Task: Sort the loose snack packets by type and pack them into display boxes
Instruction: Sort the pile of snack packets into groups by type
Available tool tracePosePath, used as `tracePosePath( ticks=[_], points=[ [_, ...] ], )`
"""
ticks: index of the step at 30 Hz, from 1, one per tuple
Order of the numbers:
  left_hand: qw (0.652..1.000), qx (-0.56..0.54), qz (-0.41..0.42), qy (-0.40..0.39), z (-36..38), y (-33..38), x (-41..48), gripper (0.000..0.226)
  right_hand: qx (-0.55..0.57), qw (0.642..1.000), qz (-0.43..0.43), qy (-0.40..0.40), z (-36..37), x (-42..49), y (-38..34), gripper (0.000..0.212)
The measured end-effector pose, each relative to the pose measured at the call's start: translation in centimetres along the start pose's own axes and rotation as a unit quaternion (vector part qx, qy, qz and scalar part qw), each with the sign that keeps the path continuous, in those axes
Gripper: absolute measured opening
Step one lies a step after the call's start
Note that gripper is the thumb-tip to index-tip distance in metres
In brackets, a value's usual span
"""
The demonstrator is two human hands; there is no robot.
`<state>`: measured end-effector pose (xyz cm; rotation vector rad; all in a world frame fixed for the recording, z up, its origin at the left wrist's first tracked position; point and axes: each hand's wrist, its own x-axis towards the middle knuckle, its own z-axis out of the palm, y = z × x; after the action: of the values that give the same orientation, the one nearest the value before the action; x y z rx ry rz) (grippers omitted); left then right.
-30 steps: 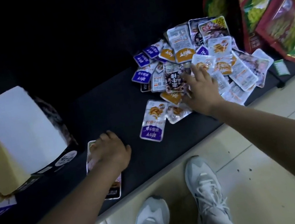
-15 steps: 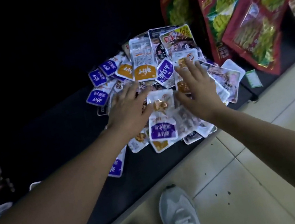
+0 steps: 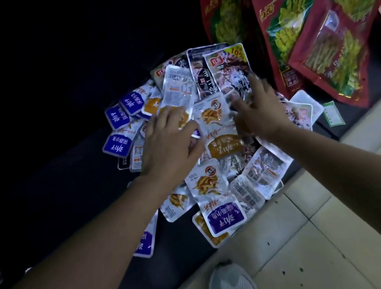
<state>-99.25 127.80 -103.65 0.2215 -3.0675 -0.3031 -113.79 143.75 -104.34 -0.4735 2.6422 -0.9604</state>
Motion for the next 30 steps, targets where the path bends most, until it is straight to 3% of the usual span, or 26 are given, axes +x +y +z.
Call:
tracePosePath(
  ticks=[3, 7, 11, 13, 17, 21, 25, 30],
  points=[
    [0.999, 0.002, -0.025, 0.04, -0.3, -0.3, 1.0, 0.047, -0.003, 1.0, 0.007, 0.012, -0.2, 1.1, -0.4, 0.076],
    [0.997, -0.017, -0.07, 0.019, -0.3, 0.3, 2.7, 0.061, 0.011, 1.0, 0.002, 0.014, -0.6, 1.0, -0.6, 0.076],
    [0.985, -0.094, -0.145, -0.002, -0.7, 1.3, 5.1, 0.055, 0.07, 0.995, 0.06, 0.034, -0.2, 1.7, -0.3, 0.085],
    [0.961, -0.182, -0.21, -0.001, -1.2, 1.6, 6.2, 0.05, 0.107, 0.991, 0.065, 0.048, -0.2, 1.7, -0.3, 0.08],
    [0.885, -0.363, -0.291, -0.011, -0.9, 1.5, 7.4, 0.024, 0.125, 0.992, 0.003, 0.032, -0.6, 0.9, -0.5, 0.05],
    [0.863, -0.414, -0.29, 0.017, -1.4, 2.4, 6.7, 0.046, 0.104, 0.994, -0.03, -0.018, 0.0, 0.3, -1.4, 0.059],
    [0.825, -0.476, -0.303, 0.039, -1.3, 1.9, 5.8, 0.037, 0.128, 0.991, -0.019, -0.042, -0.2, -0.5, -1.8, 0.07],
    [0.776, -0.529, -0.316, 0.133, -2.1, 0.6, 5.3, 0.023, 0.095, 0.991, -0.088, -0.036, -0.1, -1.7, -1.9, 0.057]
  ],
)
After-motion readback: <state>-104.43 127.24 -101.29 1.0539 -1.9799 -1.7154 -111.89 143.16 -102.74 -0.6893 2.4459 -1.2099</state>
